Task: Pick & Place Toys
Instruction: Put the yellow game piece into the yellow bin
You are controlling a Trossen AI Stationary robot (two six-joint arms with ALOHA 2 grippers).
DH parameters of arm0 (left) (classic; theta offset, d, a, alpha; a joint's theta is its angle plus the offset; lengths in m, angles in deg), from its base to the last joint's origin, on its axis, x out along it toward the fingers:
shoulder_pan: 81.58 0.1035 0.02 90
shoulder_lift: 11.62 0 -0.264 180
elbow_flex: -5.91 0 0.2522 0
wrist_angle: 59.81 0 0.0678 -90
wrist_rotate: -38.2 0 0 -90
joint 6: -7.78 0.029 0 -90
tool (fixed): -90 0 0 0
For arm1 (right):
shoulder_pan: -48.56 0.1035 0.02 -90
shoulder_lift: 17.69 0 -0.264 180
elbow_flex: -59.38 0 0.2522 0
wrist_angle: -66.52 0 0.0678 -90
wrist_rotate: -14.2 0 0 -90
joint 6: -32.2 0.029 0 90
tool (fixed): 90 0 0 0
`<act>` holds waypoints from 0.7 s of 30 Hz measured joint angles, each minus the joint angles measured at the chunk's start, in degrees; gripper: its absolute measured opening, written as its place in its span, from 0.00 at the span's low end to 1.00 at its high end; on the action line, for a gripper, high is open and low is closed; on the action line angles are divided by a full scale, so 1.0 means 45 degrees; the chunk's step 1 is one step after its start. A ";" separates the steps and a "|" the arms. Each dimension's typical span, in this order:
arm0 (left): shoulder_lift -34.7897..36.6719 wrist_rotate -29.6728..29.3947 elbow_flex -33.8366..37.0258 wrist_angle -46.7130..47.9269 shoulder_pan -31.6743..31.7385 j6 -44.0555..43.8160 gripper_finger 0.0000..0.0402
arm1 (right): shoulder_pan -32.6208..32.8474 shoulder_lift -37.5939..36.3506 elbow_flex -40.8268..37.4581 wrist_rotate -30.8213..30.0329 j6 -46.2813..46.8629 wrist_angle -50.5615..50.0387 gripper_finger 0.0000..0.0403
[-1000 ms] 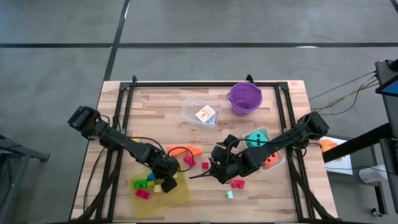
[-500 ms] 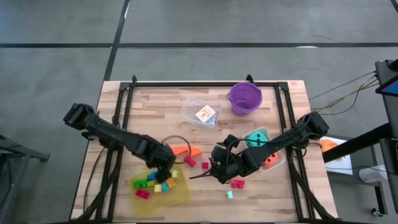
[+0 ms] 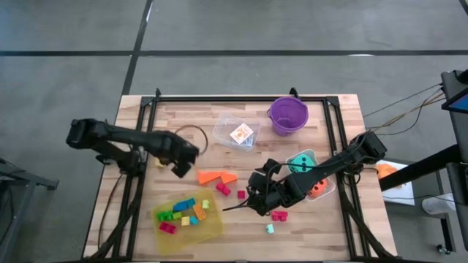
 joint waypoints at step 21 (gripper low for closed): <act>-0.0886 0.0842 0.2567 -0.0592 0.3303 0.6173 0.77 | 0.0000 0.0000 0.0000 -0.0007 -0.0430 0.0087 0.89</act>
